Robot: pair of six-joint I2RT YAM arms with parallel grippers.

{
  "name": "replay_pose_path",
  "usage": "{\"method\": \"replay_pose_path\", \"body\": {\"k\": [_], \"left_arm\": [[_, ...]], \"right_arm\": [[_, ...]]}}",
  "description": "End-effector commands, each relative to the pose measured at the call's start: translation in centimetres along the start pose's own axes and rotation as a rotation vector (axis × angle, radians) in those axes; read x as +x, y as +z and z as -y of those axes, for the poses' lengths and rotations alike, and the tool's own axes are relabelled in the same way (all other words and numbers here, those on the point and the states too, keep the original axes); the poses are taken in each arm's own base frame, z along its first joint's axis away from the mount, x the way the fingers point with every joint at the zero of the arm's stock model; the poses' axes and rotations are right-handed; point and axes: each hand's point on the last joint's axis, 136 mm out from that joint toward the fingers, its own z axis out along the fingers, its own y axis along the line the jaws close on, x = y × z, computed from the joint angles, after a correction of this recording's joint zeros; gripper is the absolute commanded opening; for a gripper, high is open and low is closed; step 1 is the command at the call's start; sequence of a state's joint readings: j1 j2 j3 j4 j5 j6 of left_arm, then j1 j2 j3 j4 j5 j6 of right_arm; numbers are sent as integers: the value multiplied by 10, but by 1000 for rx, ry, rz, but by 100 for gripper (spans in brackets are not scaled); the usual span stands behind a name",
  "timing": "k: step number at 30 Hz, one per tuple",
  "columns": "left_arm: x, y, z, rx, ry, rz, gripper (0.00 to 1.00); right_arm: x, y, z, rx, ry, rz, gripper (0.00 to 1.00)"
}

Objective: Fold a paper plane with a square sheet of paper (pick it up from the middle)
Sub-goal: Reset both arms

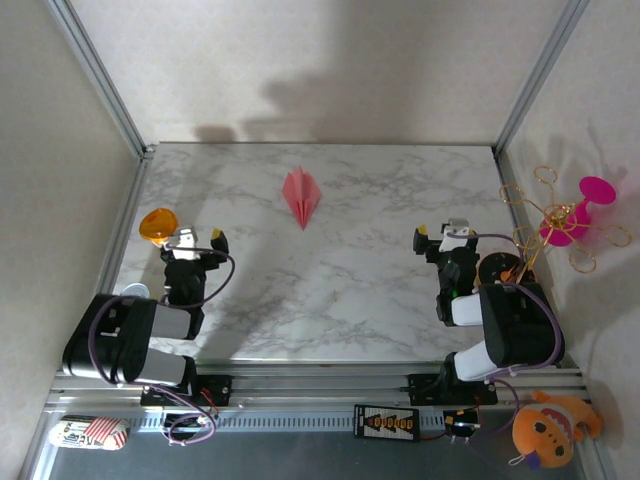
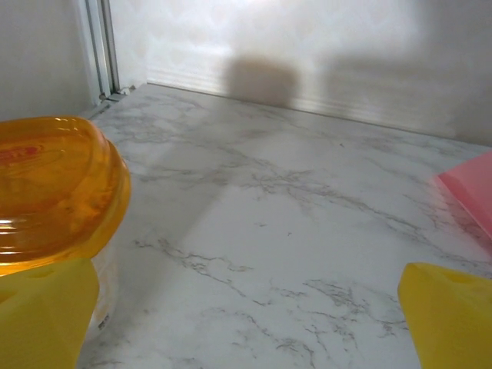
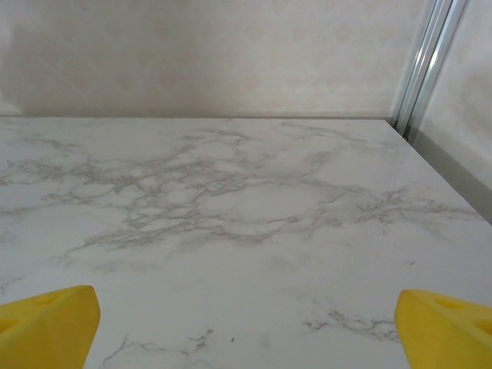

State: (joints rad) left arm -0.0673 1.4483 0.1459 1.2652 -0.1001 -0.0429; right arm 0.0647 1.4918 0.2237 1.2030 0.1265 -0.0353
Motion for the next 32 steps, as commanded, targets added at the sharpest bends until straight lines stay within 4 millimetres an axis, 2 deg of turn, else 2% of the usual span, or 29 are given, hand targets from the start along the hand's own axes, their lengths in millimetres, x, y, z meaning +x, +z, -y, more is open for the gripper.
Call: {"method": "replay_pose_path", "body": {"k": [1, 8, 32], "left_arm": [[-15, 11, 3, 11, -27, 57, 100], [-8, 21, -2, -27, -29, 26, 99], [-6, 22, -1, -26, -25, 17, 99]], "right_arm": [[-7, -1, 1, -14, 31, 45, 99], [-1, -2, 7, 13, 48, 43, 99], [-1, 1, 7, 0, 60, 37, 99]]}}
